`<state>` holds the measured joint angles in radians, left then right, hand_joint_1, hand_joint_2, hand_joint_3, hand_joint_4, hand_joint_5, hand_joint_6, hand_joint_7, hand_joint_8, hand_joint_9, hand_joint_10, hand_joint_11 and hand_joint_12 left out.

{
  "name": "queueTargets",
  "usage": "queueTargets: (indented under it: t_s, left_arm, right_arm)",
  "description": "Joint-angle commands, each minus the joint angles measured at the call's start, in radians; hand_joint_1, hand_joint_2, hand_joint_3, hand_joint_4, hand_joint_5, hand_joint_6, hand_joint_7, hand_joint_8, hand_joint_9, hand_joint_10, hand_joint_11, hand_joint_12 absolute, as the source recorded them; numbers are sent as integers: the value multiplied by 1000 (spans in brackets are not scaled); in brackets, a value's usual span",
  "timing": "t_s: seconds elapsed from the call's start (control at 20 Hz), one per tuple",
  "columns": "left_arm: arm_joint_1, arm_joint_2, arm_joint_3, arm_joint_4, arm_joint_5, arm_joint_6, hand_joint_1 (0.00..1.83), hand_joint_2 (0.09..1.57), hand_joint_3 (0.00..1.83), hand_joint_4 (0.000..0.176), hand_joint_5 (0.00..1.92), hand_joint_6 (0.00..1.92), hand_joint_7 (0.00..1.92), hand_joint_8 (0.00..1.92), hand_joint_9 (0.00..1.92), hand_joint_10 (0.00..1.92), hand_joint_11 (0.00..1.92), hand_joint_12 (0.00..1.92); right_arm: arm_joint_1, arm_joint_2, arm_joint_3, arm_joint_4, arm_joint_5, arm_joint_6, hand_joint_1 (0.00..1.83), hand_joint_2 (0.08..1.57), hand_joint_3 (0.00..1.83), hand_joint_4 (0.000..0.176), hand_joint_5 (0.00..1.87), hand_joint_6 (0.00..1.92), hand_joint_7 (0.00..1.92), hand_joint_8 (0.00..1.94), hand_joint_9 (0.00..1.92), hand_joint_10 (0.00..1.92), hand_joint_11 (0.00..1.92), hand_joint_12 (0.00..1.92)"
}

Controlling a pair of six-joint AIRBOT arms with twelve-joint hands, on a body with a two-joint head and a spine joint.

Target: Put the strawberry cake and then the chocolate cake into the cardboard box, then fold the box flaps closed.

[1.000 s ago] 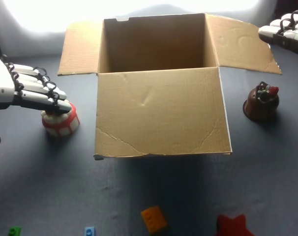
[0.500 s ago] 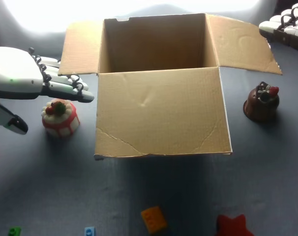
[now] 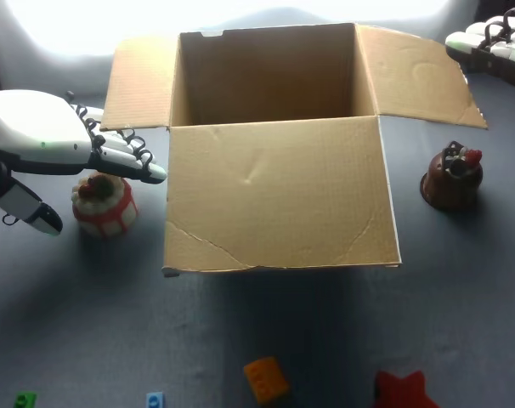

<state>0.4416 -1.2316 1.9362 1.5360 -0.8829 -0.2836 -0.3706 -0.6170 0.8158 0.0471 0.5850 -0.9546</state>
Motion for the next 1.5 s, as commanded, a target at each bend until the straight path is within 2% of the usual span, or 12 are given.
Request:
queueTargets:
  t_s: [0.0,0.15,0.55,0.7,0.85,1.0,1.05,1.15,1.2,1.25,1.4,1.45]
  left_arm:
    - [-1,-1,8,-65,-15,4,1189,972,0,74,197,19,255,18,289,35,0,1058]
    - [8,-19,26,-64,-16,13,1215,977,0,97,262,20,296,12,361,50,0,1256]
    - [40,-34,19,-70,4,15,1234,951,0,100,335,24,378,24,457,76,0,1342]
    - [54,-34,9,-77,12,15,1239,964,0,78,421,18,477,33,535,176,19,1379]
    - [61,-34,5,-78,15,15,1248,976,1,40,503,12,524,33,379,756,152,1378]
    - [62,-34,5,-79,15,17,1268,1006,2,0,546,24,487,43,316,962,193,1371]
    - [62,-34,4,-79,15,17,1268,1006,2,0,546,24,487,43,316,962,193,1371]
    - [64,-33,0,-79,17,17,1259,1007,0,0,590,86,264,797,289,1109,200,1397]
    - [68,-31,-5,-79,18,17,1242,1021,0,0,574,288,258,1105,243,1300,186,1543]
    - [69,-30,-9,-79,19,17,1242,1021,0,0,574,288,258,1105,243,1300,186,1543]
    - [69,-27,-12,-79,22,17,1264,1055,4,0,258,1230,147,1474,182,1582,164,1717]
    - [69,-27,-13,-79,22,17,1282,1068,7,0,220,1372,136,1551,191,1641,173,1798]
  right_arm:
    - [13,13,0,4,126,0,1248,1042,0,23,0,0,29,2,70,10,0,372]
    - [13,13,0,2,128,0,1234,1039,0,18,1,0,31,0,67,4,0,288]
    - [-1,13,-4,-21,161,0,1215,1041,1,26,8,3,20,0,73,2,0,395]
    - [-1,13,-5,-23,163,0,1233,1038,0,23,32,9,20,0,77,4,0,348]
    - [-2,14,-5,-23,166,0,1209,1046,3,15,39,5,35,1,94,6,0,505]
    - [-2,14,-6,-24,166,0,1207,1045,1,16,46,3,25,2,66,12,0,370]
    - [-2,14,-6,-25,166,0,1207,1045,1,16,46,3,25,2,66,12,0,370]
    - [-3,14,-6,-25,166,0,1198,1054,5,18,15,2,15,1,71,11,0,426]
    - [-3,14,-7,-26,166,0,1224,1057,4,19,23,7,12,0,63,4,0,320]
    - [-3,14,-7,-26,166,1,1224,1057,4,19,23,7,12,0,63,4,0,320]
    - [-4,15,-8,-26,166,1,1185,1067,5,15,26,3,43,4,88,9,0,453]
    - [-4,15,-8,-26,166,1,1178,1068,5,17,20,1,42,2,84,6,0,441]
